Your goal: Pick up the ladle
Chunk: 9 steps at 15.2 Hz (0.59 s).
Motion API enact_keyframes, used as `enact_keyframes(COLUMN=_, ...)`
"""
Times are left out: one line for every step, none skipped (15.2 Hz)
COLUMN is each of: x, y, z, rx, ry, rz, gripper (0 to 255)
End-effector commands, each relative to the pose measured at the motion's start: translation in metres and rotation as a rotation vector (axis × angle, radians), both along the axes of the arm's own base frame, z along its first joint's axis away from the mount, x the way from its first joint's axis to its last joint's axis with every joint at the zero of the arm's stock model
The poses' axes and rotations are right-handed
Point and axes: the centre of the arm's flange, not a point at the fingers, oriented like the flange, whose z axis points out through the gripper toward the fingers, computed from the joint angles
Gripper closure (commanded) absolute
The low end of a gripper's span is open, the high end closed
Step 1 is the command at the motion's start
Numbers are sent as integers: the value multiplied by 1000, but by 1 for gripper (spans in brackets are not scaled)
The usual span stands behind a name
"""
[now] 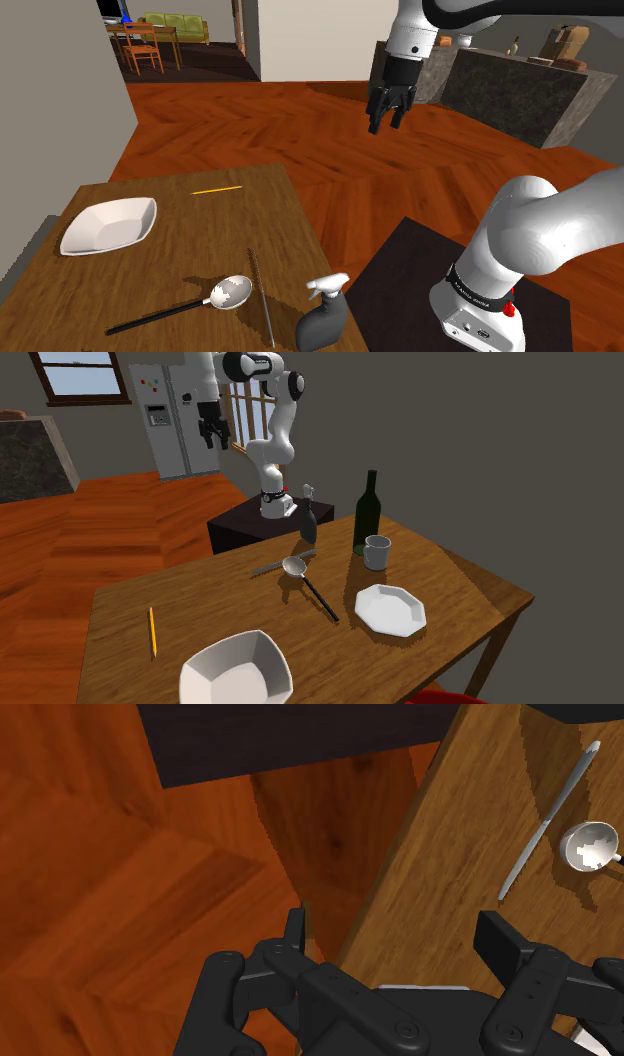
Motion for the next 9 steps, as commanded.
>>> enact_keyframes(x=0, y=0, z=0, rx=0, ry=0, rz=0, gripper=0)
enact_keyframes(x=9, y=7, z=-7, rx=1, ry=-2, rz=24, gripper=0)
enact_keyframes(x=17, y=14, z=-14, rx=3, ry=-4, rz=49, gripper=0)
enact_keyframes(x=26, y=21, z=-21, rx=4, ry=-6, rz=73, gripper=0)
enact_keyframes(x=34, y=28, z=-28, rx=5, ry=-9, rz=98, gripper=0)
enact_keyframes(x=42, y=36, z=-35, rx=7, ry=-11, rz=122, gripper=0)
enact_keyframes(x=50, y=43, z=-42, rx=8, ry=-13, rz=146, gripper=0)
enact_keyframes(x=57, y=51, z=-49, rx=9, ry=-15, rz=171, gripper=0)
enact_keyframes(x=65, y=60, z=-56, rx=11, ry=-17, rz=195, gripper=0)
